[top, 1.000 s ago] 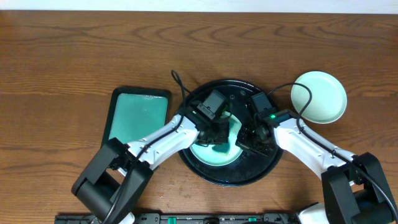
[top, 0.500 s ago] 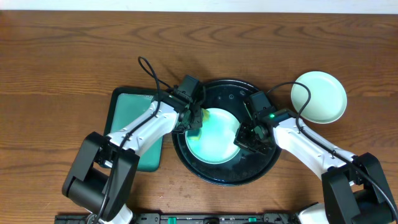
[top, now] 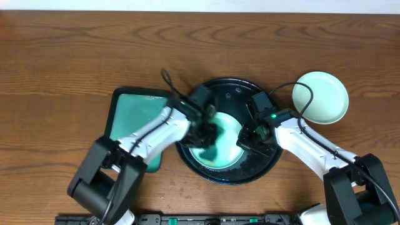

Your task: Clean dirty plates on tray and stack at the side

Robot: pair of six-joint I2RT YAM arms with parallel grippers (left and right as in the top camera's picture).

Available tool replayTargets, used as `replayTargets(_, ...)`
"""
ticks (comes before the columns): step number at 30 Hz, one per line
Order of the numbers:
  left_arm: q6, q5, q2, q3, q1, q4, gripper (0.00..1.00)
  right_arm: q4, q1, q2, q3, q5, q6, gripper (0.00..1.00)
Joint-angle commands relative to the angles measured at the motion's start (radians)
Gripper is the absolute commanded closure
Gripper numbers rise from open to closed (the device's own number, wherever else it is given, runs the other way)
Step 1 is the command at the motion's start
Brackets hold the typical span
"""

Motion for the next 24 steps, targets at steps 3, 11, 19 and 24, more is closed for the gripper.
replayTargets(3,-0.013,0.106,0.017,-0.01,-0.052,0.067,0.93,-0.022,0.005,0.005,0.003,0.015,0.011,0.98)
replayTargets(11,-0.099,-0.103,0.017,-0.01,-0.039,0.241,0.93,-0.05,0.005,0.005,0.003,0.014,0.011,0.98)
replayTargets(19,-0.075,-0.513,0.017,-0.01,0.012,0.241,0.93,-0.074,0.005,0.005,0.003,0.014,0.011,0.99)
replayTargets(24,-0.05,-0.622,0.017,-0.01,0.063,0.204,0.93,-0.078,0.005,0.005,0.003,0.014,0.011,0.98)
